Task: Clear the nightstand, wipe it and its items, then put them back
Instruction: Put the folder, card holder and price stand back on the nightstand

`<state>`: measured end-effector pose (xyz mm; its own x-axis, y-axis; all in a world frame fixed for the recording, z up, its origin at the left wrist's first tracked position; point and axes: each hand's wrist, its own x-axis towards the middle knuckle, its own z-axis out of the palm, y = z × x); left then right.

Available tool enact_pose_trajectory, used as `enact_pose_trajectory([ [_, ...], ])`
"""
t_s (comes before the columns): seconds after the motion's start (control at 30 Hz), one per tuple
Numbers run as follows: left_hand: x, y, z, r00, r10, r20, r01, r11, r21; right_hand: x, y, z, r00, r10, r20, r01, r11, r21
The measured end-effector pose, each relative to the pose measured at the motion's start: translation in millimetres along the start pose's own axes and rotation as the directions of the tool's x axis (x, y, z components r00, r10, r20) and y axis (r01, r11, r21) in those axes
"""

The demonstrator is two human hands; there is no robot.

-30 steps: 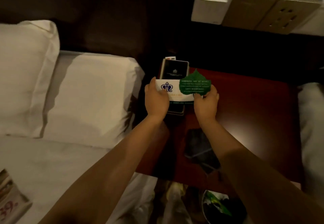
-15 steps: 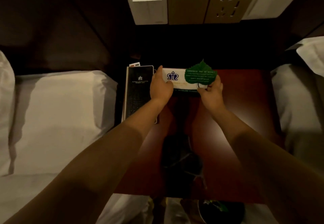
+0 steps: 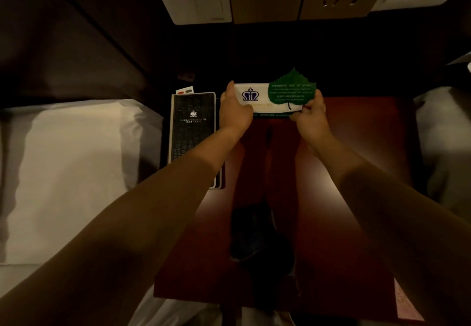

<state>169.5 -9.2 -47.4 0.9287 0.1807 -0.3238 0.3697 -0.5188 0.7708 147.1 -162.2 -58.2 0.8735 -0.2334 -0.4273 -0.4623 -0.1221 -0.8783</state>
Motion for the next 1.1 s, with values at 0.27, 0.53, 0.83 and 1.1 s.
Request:
enact_pose_trajectory([
  [0.27, 3, -1, 6, 0.999, 0.041, -0.036, -0.042, 0.999, -0.021, 7, 2, 7, 0.999, -0.027, -0.026, 0.027, 1.000, -0.012],
  [0.53, -3, -5, 9, 0.995, 0.087, -0.056, -0.086, 0.996, 0.015, 3, 5, 7, 0.995, -0.079, -0.061, 0.076, 0.995, -0.062],
  [0.83, -31, -5, -10, 0.981, 0.163, -0.105, -0.139, 0.969, 0.204, -25, 4, 6, 0.945, -0.029, -0.327, -0.068, 0.957, -0.282],
  [1.1, -67, -24, -49, 0.940, 0.333, 0.080, -0.306, 0.713, 0.631, -81, -7, 42, 0.984, -0.166, 0.064, 0.155, 0.625, -0.765],
])
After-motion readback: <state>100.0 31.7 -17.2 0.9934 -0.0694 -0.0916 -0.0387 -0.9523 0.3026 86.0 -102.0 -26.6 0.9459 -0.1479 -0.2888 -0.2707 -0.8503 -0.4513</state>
